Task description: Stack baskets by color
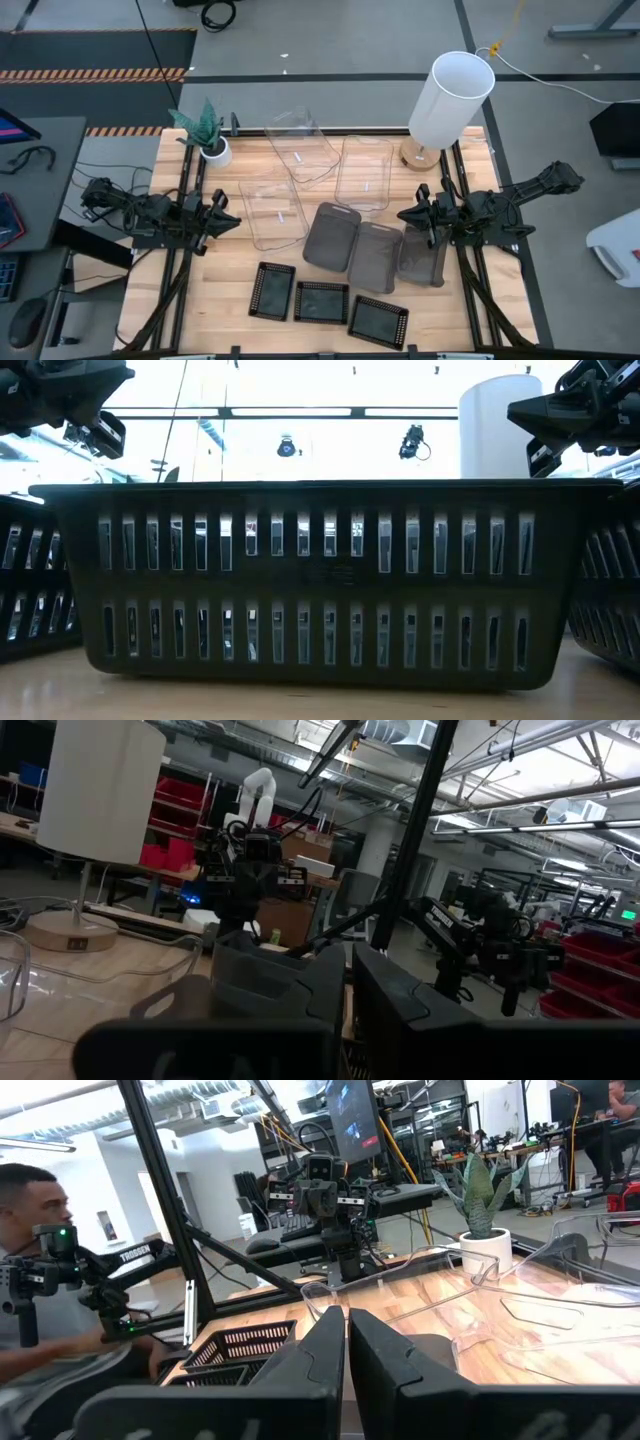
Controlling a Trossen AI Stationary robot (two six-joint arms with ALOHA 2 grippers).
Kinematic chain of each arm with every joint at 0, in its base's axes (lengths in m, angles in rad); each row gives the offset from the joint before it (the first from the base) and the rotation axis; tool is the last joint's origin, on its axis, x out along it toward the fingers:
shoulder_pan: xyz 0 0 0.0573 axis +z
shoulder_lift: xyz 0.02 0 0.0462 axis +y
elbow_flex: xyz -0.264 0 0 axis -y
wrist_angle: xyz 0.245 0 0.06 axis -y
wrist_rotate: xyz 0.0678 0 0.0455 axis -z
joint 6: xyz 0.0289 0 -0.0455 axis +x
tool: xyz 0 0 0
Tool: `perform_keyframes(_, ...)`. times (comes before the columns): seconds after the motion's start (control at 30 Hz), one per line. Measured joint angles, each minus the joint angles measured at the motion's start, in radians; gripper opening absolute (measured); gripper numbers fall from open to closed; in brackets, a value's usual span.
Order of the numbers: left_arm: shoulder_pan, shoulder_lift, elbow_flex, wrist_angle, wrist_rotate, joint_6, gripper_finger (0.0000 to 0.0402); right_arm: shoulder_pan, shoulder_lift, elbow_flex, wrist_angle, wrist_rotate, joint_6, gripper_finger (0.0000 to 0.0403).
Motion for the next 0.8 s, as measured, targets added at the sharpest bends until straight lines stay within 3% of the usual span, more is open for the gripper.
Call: perform_keyframes(0.8, 0.000, 0.000, 0.000, 0.000, 0.000, 0.000, 0.0035, 0.000, 0.000, 0.000, 0.000, 0.000, 0.000, 0.0023)
